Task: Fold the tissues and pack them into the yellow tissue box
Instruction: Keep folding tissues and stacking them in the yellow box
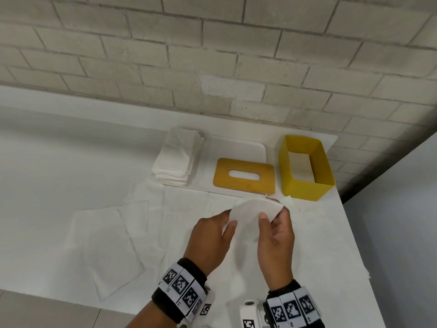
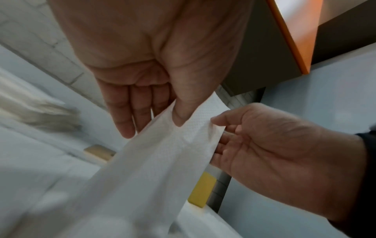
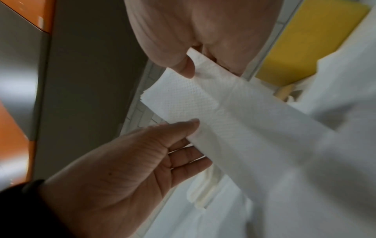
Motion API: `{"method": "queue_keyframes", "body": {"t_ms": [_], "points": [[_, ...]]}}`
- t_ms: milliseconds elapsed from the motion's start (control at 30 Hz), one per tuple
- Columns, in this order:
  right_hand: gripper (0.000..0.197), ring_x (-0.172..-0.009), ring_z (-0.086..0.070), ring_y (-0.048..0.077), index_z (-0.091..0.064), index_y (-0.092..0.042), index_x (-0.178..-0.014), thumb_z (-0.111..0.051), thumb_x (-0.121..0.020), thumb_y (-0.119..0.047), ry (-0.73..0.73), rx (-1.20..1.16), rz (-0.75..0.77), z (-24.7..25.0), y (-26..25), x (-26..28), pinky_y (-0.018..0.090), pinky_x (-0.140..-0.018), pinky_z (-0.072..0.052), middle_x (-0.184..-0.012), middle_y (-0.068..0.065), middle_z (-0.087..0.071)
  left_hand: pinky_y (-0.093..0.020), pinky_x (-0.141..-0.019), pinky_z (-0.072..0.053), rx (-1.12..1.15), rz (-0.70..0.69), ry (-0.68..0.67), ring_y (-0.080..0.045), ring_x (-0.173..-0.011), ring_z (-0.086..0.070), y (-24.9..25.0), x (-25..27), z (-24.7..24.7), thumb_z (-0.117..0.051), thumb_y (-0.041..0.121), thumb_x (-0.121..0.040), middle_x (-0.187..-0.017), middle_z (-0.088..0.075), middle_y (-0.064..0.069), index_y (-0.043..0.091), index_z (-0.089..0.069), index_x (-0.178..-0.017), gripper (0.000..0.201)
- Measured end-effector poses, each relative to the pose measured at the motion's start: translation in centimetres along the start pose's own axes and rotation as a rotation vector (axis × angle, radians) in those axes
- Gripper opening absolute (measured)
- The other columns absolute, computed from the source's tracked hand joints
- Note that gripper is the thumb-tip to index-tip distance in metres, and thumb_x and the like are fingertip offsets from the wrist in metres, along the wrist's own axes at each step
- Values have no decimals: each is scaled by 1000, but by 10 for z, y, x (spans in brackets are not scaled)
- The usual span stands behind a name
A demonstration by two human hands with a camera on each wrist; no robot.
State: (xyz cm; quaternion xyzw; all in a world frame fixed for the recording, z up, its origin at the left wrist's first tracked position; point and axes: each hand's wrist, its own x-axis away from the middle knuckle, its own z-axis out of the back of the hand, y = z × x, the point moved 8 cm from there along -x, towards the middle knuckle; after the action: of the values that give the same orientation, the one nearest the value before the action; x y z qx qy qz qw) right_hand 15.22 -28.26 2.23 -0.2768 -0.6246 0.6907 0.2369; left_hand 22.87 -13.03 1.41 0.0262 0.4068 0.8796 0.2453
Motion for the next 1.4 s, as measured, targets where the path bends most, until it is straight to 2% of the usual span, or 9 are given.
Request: {"method": "queue_keyframes", "body": {"t_ms": [67,167,400,533,700,867,1033,1200,1400], "points": [[25,-107,-68,9,-58,-21,-125,-56,-102,-13,-16,34,-60,-1,18,1,34,-96,-56,-115,-4,-72,-25,-82,-54,-15,27,-47,-15,-94,-72,-8,1,-8,-54,36,-104,-108,-77,3,21,-66,-131,33],[24,-107,-67,13,-59,-18,-125,-56,-102,-13,-28,52,-93,0,31,3,34,-98,-55,-114,0,-71,-21,-78,-49,-43,62,-47,-18,-94,-72,-14,2,-10,-55,36,-105,-105,-77,2,19,-67,-128,32],[18,-94,-67,4,-62,-26,-109,-55,-102,-11,-72,68,-62,0,29,2,25,-88,-52,-96,-14,-71,-23,-79,-56,109,57,-16,-3,-87,-69,-15,-1,-10,-64,35,-97,-101,-77,18,35,-72,-118,22],[30,-112,-66,5,-65,-26,-120,-54,-102,-4,-106,42,-49,6,29,2,25,-97,-52,-115,-11,-72,-12,-80,-52,294,49,-6,4,-94,-69,-17,1,-5,-73,10,-87,-97,-75,24,30,-77,-105,27],[25,-105,-69,12,-68,-22,-120,-61,-98,-12,-185,-81,-147,21,30,-7,33,-92,-53,-108,-7,-76,-30,-86,-57,1022,468,-21,-19,-98,-73,-36,9,-9,-76,12,-87,-107,-79,-1,18,-76,-112,25],[48,-119,-67,22,-65,-14,-130,-72,-85,-30,-366,-295,-302,0,28,8,41,-97,-55,-126,6,-72,-45,-100,-54,1449,738,-24,-26,-109,-74,-27,21,-31,-62,16,-99,-118,-76,-14,8,-70,-122,26],[23,-108,-71,12,-71,-23,-119,-63,-98,-16,-282,-25,-202,-3,22,8,35,-93,-56,-111,-8,-77,-44,-99,-55,1418,775,-38,-27,-112,-73,-24,26,-36,-64,19,-99,-120,-76,-13,10,-66,-128,30],[27,-117,-68,12,-73,-26,-120,-62,-99,-13,-376,-41,-270,3,22,8,40,-104,-51,-120,-8,-74,-40,-86,-60,1376,740,202,-27,-109,-73,-57,16,-3,-66,18,-98,-119,-76,-9,12,-65,-129,32],[32,-116,-69,28,-67,-10,-127,-54,-99,-3,-339,-452,-550,34,13,-10,47,-93,-58,-125,10,-72,-34,-87,-58,1273,729,405,-19,-101,-76,-120,27,51,-56,15,-103,-126,-73,-3,17,-67,-120,21]]}}
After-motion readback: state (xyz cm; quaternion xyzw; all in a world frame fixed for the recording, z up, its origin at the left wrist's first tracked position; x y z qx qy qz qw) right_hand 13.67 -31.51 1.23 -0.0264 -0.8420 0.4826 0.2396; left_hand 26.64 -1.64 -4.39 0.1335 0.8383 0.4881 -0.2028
